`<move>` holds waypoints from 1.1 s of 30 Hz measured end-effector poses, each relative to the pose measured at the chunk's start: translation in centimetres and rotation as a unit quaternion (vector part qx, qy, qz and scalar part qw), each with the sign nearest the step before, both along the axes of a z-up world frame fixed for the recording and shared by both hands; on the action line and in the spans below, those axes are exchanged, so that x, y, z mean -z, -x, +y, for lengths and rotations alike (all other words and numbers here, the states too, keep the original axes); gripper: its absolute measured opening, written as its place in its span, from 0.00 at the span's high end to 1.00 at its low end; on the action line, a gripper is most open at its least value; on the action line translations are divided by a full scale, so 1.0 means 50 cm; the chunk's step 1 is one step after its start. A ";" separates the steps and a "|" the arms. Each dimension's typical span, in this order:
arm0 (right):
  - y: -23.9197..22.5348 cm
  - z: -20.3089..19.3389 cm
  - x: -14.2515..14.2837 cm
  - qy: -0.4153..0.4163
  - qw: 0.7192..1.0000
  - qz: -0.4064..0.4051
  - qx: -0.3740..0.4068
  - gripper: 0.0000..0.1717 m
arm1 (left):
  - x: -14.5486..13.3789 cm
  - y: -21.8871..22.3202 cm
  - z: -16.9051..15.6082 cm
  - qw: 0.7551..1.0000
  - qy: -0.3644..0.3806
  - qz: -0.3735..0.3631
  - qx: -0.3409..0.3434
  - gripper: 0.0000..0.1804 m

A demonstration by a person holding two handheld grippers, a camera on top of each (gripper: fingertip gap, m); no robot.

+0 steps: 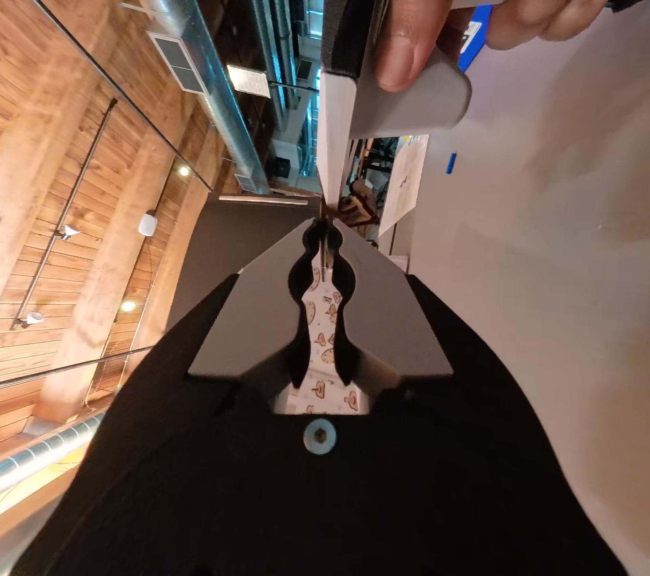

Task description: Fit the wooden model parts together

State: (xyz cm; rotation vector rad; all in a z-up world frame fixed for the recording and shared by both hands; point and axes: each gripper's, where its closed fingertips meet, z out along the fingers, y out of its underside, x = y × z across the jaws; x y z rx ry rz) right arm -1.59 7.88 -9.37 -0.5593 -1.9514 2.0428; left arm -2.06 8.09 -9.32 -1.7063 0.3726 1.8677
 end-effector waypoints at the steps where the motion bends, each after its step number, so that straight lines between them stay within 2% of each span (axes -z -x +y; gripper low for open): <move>1: -0.001 0.000 -0.002 0.005 1.000 -0.001 -0.002 1.00 | -0.003 0.001 0.001 1.000 0.001 0.004 -0.001 0.99; 8: -0.005 -0.001 -0.013 0.013 1.000 0.019 0.001 0.99 | -0.016 0.003 0.006 1.000 0.002 0.020 -0.004 0.99; 14: 0.001 0.003 -0.012 0.014 1.000 0.020 0.012 0.99 | -0.007 0.016 0.004 1.000 -0.012 -0.012 -0.004 0.99; 22: 0.004 0.022 -0.036 0.065 0.998 0.011 0.017 1.00 | 0.001 0.031 -0.020 0.997 -0.046 -0.056 -0.012 0.99; 29: 0.004 0.013 -0.024 0.047 0.999 0.010 0.017 0.99 | -0.011 0.044 -0.060 0.986 -0.126 -0.112 -0.011 0.99; 33: 0.005 0.009 -0.017 0.034 0.999 0.011 0.019 0.99 | -0.024 0.061 -0.100 0.964 -0.207 -0.166 -0.009 0.99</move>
